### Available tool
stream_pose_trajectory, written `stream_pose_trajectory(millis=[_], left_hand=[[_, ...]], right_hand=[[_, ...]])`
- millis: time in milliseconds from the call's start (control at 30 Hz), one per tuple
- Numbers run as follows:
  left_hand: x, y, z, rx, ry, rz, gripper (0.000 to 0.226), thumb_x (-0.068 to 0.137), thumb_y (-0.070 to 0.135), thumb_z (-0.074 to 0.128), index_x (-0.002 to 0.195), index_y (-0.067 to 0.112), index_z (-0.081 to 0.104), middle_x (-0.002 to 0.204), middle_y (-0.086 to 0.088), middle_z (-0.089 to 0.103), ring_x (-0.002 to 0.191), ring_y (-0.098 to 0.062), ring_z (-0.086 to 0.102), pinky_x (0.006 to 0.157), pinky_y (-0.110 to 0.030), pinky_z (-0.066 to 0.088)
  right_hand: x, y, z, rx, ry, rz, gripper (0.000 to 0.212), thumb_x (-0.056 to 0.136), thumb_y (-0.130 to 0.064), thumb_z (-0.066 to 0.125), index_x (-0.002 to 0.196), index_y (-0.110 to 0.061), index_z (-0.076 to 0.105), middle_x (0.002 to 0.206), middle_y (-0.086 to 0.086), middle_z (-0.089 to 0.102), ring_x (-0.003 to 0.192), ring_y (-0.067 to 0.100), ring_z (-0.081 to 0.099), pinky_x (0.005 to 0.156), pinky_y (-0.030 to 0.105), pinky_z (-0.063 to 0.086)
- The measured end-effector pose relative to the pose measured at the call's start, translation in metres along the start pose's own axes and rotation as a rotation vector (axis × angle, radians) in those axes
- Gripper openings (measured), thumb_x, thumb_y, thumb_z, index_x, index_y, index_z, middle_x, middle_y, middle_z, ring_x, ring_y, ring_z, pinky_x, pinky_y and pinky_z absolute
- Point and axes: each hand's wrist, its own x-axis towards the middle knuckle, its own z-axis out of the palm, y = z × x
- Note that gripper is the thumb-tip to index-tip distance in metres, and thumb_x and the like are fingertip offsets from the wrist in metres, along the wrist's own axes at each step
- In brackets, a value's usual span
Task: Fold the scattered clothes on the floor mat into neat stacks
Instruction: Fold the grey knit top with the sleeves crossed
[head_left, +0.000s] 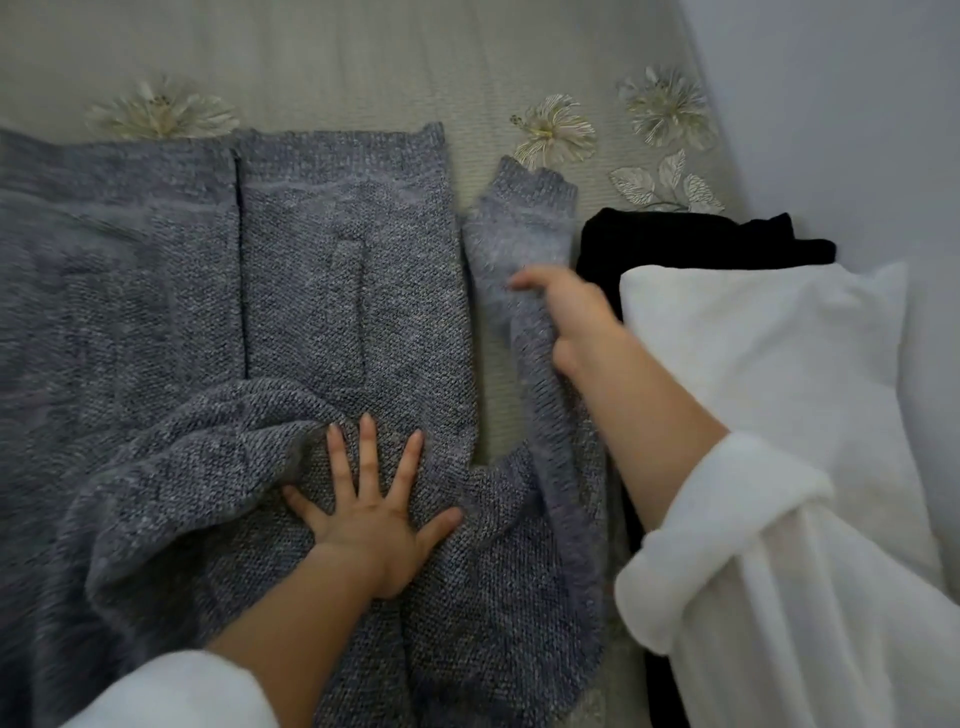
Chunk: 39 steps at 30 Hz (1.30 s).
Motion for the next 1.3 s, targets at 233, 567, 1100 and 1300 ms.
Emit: stream_pose_trajectory(millis=[233,567,1100,1300], left_hand=[[-0.002,-0.003,0.005,-0.032,0.069,0.08,0.087,0.069,0.09,0.007,0.117,0.046,-0.051,0.119,0.001,-0.068,0.101,-0.028,-0.067,0.094,-0.078,-0.013],[-0.055,-0.075,-0.011,-1.262,0.294,0.41,0.023,0.097,0.031,0.048,0.115,0.03,0.063,0.132,0.013,0.057,0.127,-0.007,0.047,0.108,-0.028,0.036],[-0.097,-0.207,-0.03,-1.56,0.449,0.056,0.029,0.096,0.004,0.042,0.095,0.014,0.069,0.085,0.0,0.075,0.068,-0.016,0.071,0.056,-0.023,0.056],[-0.073,-0.303,-0.017,-1.182,1.241,-0.389,0.032,0.082,0.008,0.057,0.114,0.012,0.062,0.109,-0.007,0.057,0.094,-0.004,0.054,0.09,-0.017,0.042]], right_hand=[[-0.087,-0.064,-0.029,0.498,-0.336,-0.299,0.012,0.086,-0.01,0.049,0.085,-0.004,0.058,0.078,0.013,0.061,0.069,0.026,0.06,0.074,0.032,0.051],[-0.154,-0.069,0.16,-0.222,-0.494,-0.744,0.022,0.096,-0.021,0.052,0.115,-0.009,0.052,0.084,0.0,0.059,0.068,0.008,0.058,0.059,0.022,0.047],[-0.106,0.145,0.134,-1.649,-0.328,-0.622,0.056,0.1,-0.048,0.025,0.15,-0.043,0.001,0.16,-0.003,-0.014,0.145,0.021,-0.02,0.116,0.047,-0.006],[-0.131,0.138,0.196,-1.346,-0.27,-1.009,0.061,0.091,-0.06,0.021,0.149,-0.043,0.011,0.16,-0.008,-0.004,0.146,0.016,-0.014,0.113,0.042,-0.008]])
